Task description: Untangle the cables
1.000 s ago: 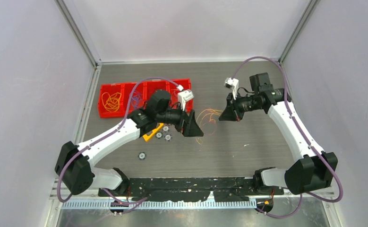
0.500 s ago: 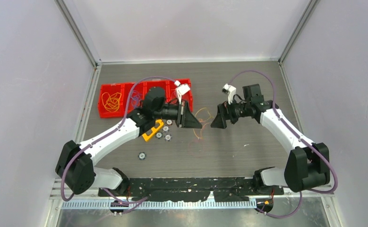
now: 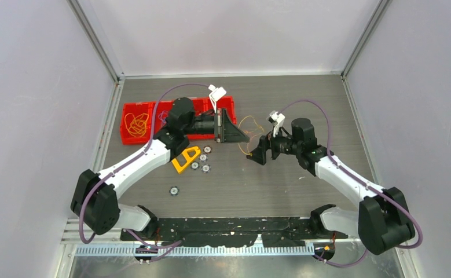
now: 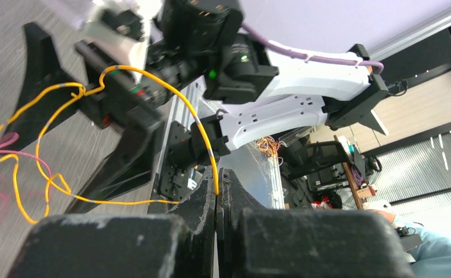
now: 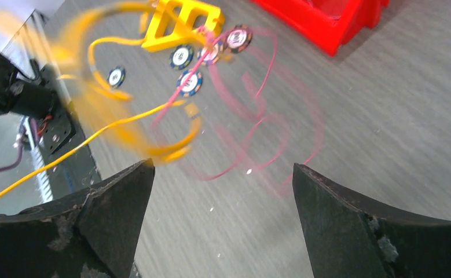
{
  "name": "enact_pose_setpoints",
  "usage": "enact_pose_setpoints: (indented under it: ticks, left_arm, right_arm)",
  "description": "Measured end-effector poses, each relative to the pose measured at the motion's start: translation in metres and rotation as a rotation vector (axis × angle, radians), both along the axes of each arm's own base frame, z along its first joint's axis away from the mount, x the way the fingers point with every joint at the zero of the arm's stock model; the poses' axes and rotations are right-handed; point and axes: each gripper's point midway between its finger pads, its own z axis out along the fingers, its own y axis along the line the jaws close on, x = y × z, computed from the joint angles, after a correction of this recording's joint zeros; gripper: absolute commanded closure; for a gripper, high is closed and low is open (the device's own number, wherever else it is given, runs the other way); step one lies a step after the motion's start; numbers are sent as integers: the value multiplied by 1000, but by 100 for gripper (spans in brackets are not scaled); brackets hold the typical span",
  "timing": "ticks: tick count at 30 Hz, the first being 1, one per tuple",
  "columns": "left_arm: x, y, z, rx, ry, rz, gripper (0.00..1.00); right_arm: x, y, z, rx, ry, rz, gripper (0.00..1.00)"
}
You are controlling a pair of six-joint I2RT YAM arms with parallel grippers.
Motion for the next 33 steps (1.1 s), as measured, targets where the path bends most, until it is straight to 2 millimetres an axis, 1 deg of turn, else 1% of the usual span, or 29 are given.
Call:
enact_pose_setpoints:
  ticks: [3,4,5,6,7,8,9,11,13,15,17,20,22,25,28,29,30,31,33]
  left_arm:
    - [2,-1,17,-33,-26,-1,100]
    - [2,-1,21,-44,-30,-3,100]
    - [2,-1,25,-53,-36,-4,100]
    - [2,-1,28,-59,-41,-7,100]
    - [2,-1,30,-63,-42,-7,100]
    - [2,0,32,-66,-39,-8,100]
    - [3,1,33,-68,-37,-7,100]
    - [5,3,34,-69,-34,-1,100]
    - [8,6,35,-70,-34,8,100]
    - [12,11,37,-72,-41,23,100]
    - [17,23,43,-71,-55,49,100]
    - [25,47,58,-60,-110,111,100]
    - [30,66,73,-36,-182,167,100]
    - [30,95,98,28,-319,256,100]
    - [22,125,120,96,-449,333,100]
    - [20,136,124,120,-478,358,100]
    - [19,145,126,148,-496,386,100]
    - [21,154,125,176,-508,411,100]
    - [26,176,125,245,-523,483,100]
  right_arm:
    - [16,7,-2,3,-35,-36,3]
    - [21,10,-2,2,-51,-47,8]
    - [26,12,-1,2,-67,-56,23]
    - [31,16,0,5,-92,-65,30]
    - [35,19,2,5,-110,-69,46]
    - [39,22,3,10,-124,-77,56]
    - [44,24,5,13,-140,-85,71]
    - [50,27,6,16,-159,-103,91]
    - [54,27,6,13,-175,-117,94]
    - [57,25,5,0,-182,-135,94]
    - [60,20,2,-26,-191,-149,95]
    - [64,6,-10,-90,-183,-173,95]
    - [68,-9,-20,-140,-171,-198,95]
    - [77,-50,-39,-240,-126,-272,95]
    - [83,-88,-50,-331,-87,-334,95]
    - [85,-102,-51,-360,-78,-357,95]
    - [87,-110,-51,-377,-74,-369,94]
    - [88,-120,-51,-397,-68,-383,95]
    - [90,-135,-50,-428,-62,-397,95]
